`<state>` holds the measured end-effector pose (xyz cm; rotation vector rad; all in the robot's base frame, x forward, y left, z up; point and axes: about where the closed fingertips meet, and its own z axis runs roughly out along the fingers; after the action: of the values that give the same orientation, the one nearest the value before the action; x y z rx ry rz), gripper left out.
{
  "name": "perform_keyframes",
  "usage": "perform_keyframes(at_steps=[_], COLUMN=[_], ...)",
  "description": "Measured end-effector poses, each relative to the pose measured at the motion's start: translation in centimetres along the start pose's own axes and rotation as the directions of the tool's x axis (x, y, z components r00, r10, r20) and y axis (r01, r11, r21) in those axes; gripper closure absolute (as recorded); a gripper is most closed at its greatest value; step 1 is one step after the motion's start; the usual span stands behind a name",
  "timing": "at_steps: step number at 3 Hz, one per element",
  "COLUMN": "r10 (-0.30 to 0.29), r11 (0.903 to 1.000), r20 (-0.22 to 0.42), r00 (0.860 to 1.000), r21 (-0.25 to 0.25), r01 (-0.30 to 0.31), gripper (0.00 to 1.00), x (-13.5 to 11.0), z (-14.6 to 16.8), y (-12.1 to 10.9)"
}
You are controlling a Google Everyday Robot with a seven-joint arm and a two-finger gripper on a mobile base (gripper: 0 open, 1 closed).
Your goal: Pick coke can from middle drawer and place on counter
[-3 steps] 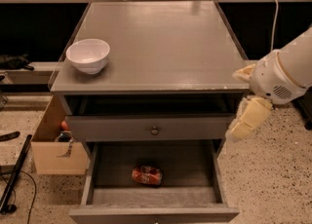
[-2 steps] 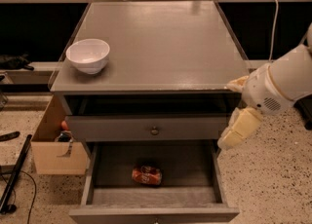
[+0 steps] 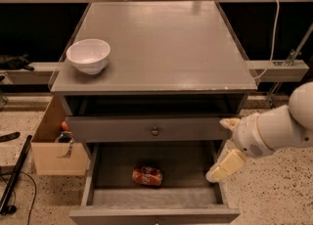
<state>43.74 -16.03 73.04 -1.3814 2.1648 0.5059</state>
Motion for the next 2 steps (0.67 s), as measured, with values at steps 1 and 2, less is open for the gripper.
perform_keyframes(at_steps=[1,2], r10=[0.045,0.053], r11=[0.9990,0.9986], r20=[0.017,0.020], r00=[0.999,0.998], r21=[0.005,-0.010], r01=[-0.045,-0.053], gripper=[0.00,0.00], x=[2.7,3.8], z=[2.4,7.0], y=[0.3,0.1])
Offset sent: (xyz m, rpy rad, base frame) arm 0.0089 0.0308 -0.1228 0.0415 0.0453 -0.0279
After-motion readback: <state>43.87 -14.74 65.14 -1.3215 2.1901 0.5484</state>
